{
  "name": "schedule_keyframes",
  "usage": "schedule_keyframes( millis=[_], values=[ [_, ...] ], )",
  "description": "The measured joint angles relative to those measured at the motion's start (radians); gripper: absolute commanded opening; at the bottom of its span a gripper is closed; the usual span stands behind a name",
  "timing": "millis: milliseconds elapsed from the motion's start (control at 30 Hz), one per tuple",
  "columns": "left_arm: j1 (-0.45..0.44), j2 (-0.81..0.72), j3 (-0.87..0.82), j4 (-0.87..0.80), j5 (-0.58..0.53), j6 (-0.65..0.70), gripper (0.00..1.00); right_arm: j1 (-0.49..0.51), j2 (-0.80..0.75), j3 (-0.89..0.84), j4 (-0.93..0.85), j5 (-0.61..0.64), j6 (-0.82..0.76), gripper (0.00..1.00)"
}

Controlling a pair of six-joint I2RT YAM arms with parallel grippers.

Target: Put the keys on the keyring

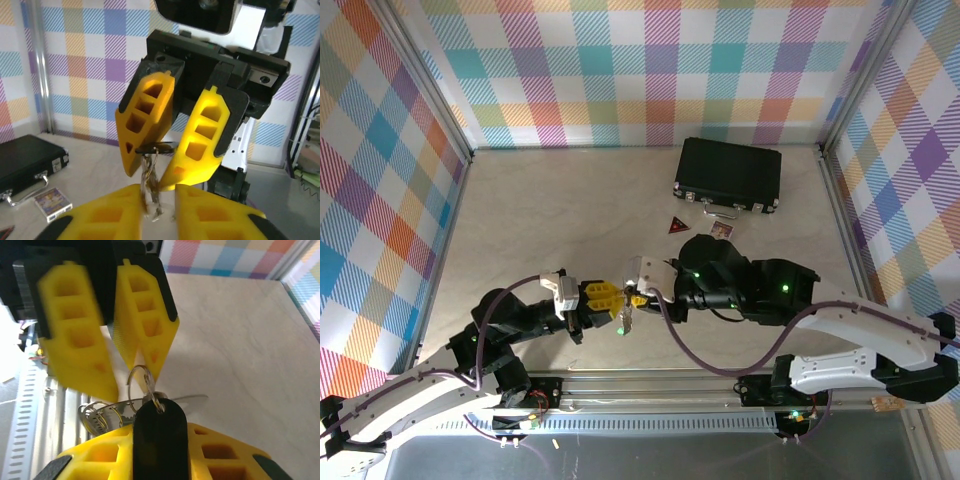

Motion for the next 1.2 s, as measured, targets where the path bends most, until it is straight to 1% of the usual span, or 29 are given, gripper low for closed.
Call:
schedule_keyframes(
  millis=[100, 133, 167, 233, 267, 433, 567, 733, 933, 1000, 1067, 1133, 1200],
  values=[
    [0.000, -0.005, -0.006, -0.033, -0.069, 0.012, 0.53, -0.005, 0.047, 0.029, -0.021, 0.058, -0.003, 0.00],
    [0.000, -0.006, -0.006, -0.049, -0.092, 0.016, 0.69, -0.011, 0.064, 0.036, -0.026, 0.067, -0.002, 0.00],
    [0.000, -0.008, -0.008, -0.061, -0.116, 0.015, 0.78, -0.023, 0.081, 0.040, -0.030, 0.069, -0.001, 0.00],
    [0.000, -0.009, -0.008, -0.092, -0.157, 0.013, 0.88, -0.062, 0.113, 0.040, -0.035, 0.061, 0.006, 0.00],
    [0.000, -0.009, -0.008, -0.111, -0.180, 0.005, 0.99, -0.092, 0.132, 0.040, -0.037, 0.048, 0.013, 0.00],
    [0.000, -0.028, -0.023, -0.197, -0.275, -0.025, 1.00, -0.225, 0.204, 0.039, -0.012, -0.021, 0.039, 0.00],
    [0.000, -0.056, -0.023, -0.277, -0.375, -0.054, 1.00, -0.289, 0.259, 0.035, 0.041, -0.085, 0.066, 0.00],
    [0.000, -0.105, -0.032, -0.348, -0.473, -0.080, 1.00, -0.329, 0.327, 0.032, 0.093, -0.143, 0.084, 0.00],
    [0.000, -0.133, -0.037, -0.376, -0.513, -0.090, 1.00, -0.344, 0.332, 0.002, 0.134, -0.185, 0.115, 0.00],
    [0.000, -0.133, -0.037, -0.388, -0.527, -0.091, 1.00, -0.349, 0.312, -0.032, 0.154, -0.196, 0.134, 0.10],
    [0.000, -0.130, -0.037, -0.397, -0.546, -0.093, 1.00, -0.355, 0.269, -0.089, 0.183, -0.198, 0.158, 0.27],
    [0.000, -0.123, -0.037, -0.399, -0.576, -0.098, 1.00, -0.357, 0.204, -0.162, 0.208, -0.188, 0.181, 0.40],
    [0.000, -0.105, -0.037, -0.403, -0.644, -0.120, 1.00, -0.364, 0.128, -0.239, 0.235, -0.162, 0.203, 0.57]
  ],
)
